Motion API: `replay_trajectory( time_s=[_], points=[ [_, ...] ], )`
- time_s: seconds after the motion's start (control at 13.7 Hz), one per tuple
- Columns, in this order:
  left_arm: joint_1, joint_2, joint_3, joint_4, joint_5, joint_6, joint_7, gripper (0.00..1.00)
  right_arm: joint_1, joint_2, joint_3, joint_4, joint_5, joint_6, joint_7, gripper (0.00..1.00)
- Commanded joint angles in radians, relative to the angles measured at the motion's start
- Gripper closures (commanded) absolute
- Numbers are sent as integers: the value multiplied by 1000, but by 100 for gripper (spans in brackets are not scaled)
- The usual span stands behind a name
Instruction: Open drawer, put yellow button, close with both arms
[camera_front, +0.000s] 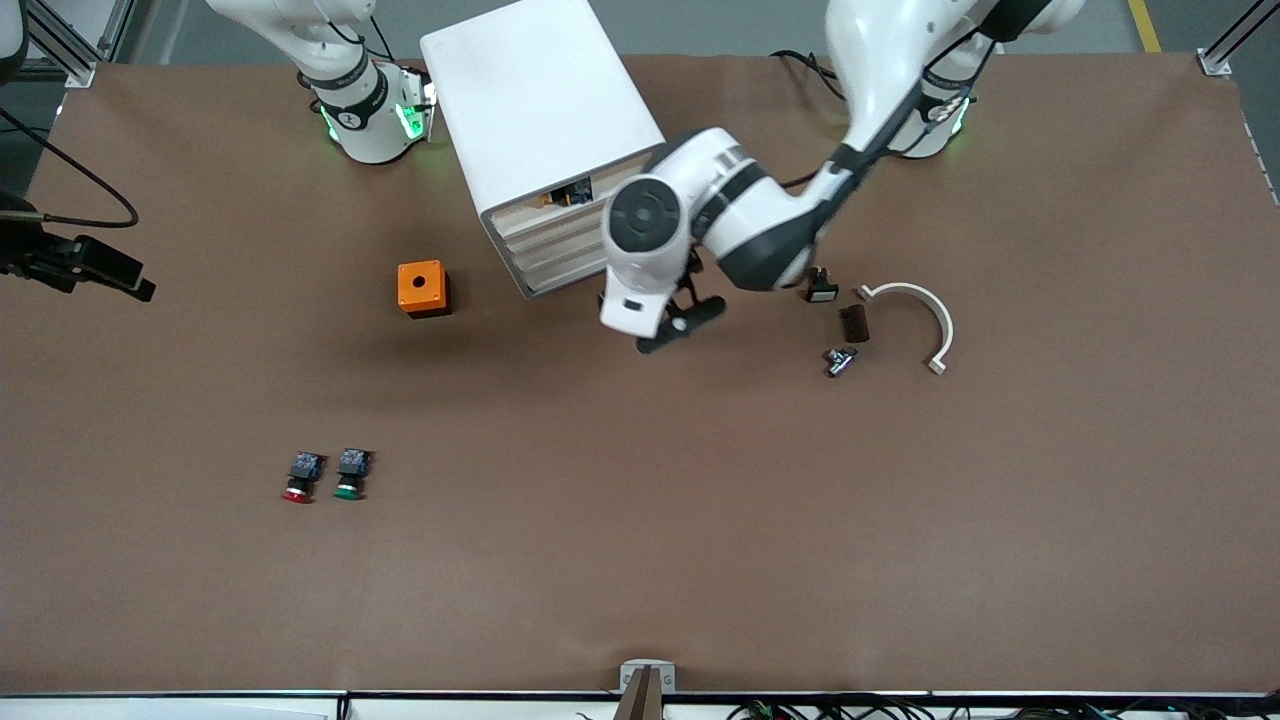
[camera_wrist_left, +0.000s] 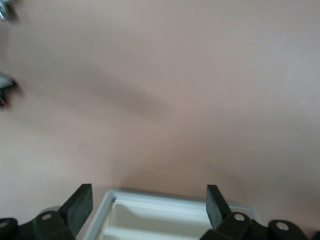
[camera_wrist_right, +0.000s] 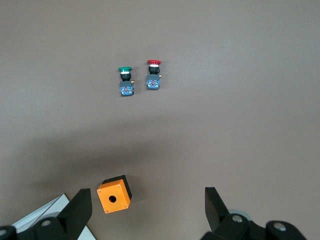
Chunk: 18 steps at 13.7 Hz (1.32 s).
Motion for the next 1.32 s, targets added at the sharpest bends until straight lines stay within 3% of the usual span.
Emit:
replay_trajectory(
  time_s=[0.0, 0.22, 0.73, 0.88, 1.24],
  points=[
    [106, -91, -6, -18, 21, -10, 78, 0, -12, -12, 13, 1, -14, -4, -11, 0],
    [226, -168, -6, -21, 25, -18, 220, 0, -12, -13, 13, -1, -14, -6, -11, 0],
    [473, -341, -5, -19, 32, -194, 622, 0, -11, -13, 13, -4, -14, -1, -11, 0],
    [488, -380, 4, -19, 33, -228, 711, 0, -11, -15, 13, -5, -14, -1, -11, 0],
    [479, -498, 113, -37, 45, -306, 986, 0, -11, -15, 13, -5, -14, 0, -11, 0]
  ],
)
